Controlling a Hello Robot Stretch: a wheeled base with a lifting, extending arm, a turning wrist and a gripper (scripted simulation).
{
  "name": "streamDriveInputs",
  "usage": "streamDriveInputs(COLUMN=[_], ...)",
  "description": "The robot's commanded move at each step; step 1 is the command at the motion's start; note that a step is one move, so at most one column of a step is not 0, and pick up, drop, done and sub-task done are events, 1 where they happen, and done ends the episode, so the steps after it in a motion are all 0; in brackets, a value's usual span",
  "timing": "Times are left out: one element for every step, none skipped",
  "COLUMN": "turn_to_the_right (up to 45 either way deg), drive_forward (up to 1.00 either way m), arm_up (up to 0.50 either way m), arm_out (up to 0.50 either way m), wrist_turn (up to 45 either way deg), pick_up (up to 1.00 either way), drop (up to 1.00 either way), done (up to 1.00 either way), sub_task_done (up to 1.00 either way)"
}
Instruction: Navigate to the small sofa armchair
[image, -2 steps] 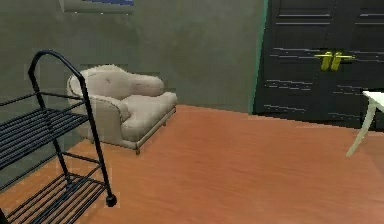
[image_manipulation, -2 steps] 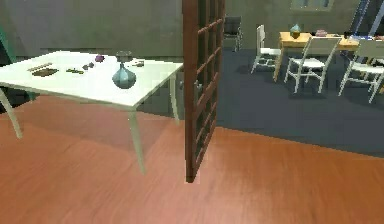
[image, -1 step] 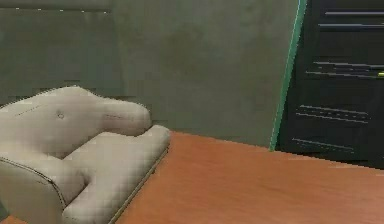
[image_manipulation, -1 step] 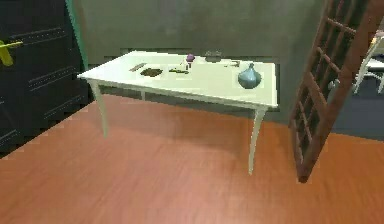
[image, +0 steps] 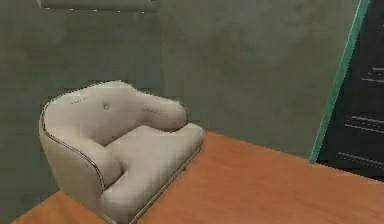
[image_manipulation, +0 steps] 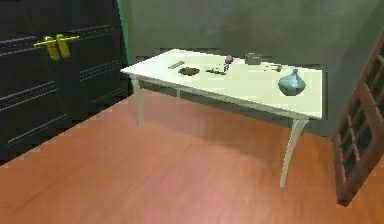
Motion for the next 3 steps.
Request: streamDriveInputs(turn_to_the_right=[0.0, -21.0, 0.0], drive_forward=[0.1, 0.0, 0.0], arm_up=[0.0, 0.0, 0.0], arm_out=[0.0, 0.0, 0.0], wrist_turn=[0.0, 0.0, 0.0], pick_up=[0.0, 0.0, 0.0], drop=[0.0, 0.0, 0.0], done=[0.0, 0.0, 1.0], sub_task_done=[0.0, 0.0, 0.0])
